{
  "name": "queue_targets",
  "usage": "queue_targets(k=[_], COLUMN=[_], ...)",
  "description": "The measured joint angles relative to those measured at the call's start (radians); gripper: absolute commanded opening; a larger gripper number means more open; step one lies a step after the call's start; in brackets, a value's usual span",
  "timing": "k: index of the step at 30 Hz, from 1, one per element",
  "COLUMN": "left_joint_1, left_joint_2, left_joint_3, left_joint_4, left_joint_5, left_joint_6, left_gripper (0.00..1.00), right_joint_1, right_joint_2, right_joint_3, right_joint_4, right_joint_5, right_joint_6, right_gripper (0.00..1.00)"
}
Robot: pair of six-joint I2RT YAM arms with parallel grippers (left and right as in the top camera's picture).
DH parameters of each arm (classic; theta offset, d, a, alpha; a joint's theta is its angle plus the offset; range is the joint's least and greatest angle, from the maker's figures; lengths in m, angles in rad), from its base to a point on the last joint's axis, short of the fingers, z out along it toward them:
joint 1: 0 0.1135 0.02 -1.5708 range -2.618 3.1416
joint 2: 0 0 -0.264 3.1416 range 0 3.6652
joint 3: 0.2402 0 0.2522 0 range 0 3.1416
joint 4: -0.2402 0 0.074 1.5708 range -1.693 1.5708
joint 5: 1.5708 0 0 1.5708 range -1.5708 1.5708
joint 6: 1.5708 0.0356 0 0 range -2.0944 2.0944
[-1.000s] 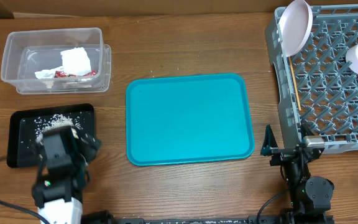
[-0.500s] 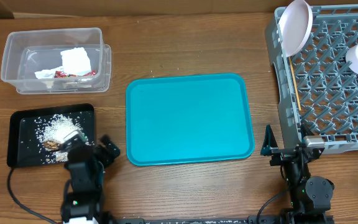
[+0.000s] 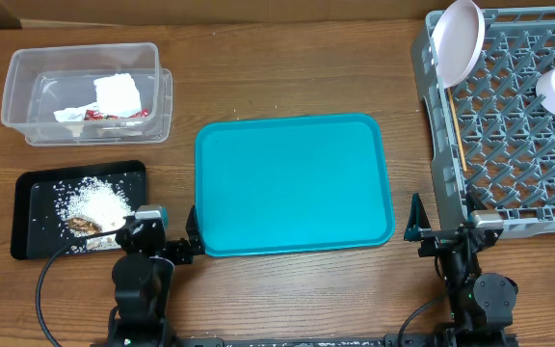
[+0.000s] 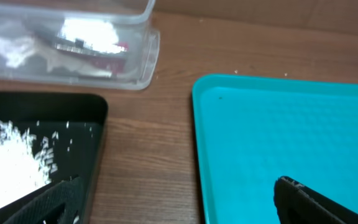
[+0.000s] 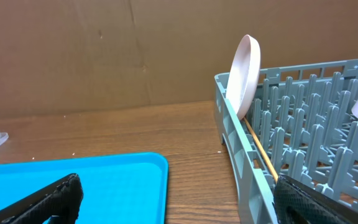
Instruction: Sort waste into correct bins and load items into the dishwasher
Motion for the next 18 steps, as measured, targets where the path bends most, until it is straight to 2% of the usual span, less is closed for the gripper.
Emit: queue_targets(k=[18], left_joint_1=[0.000], left_joint_2=[-0.250], left_joint_3=[-0.026], left_joint_4=[-0.027], left_joint_5=[0.018], left_joint_6=[0.041], left_gripper=[1.00], right_joint_1=[0.000], right_joint_2=[0.000], right_joint_3=[0.000], right_joint_4=[0.000], right_joint_5=[0.000], right_joint_6=[0.000], right_gripper=[1.00])
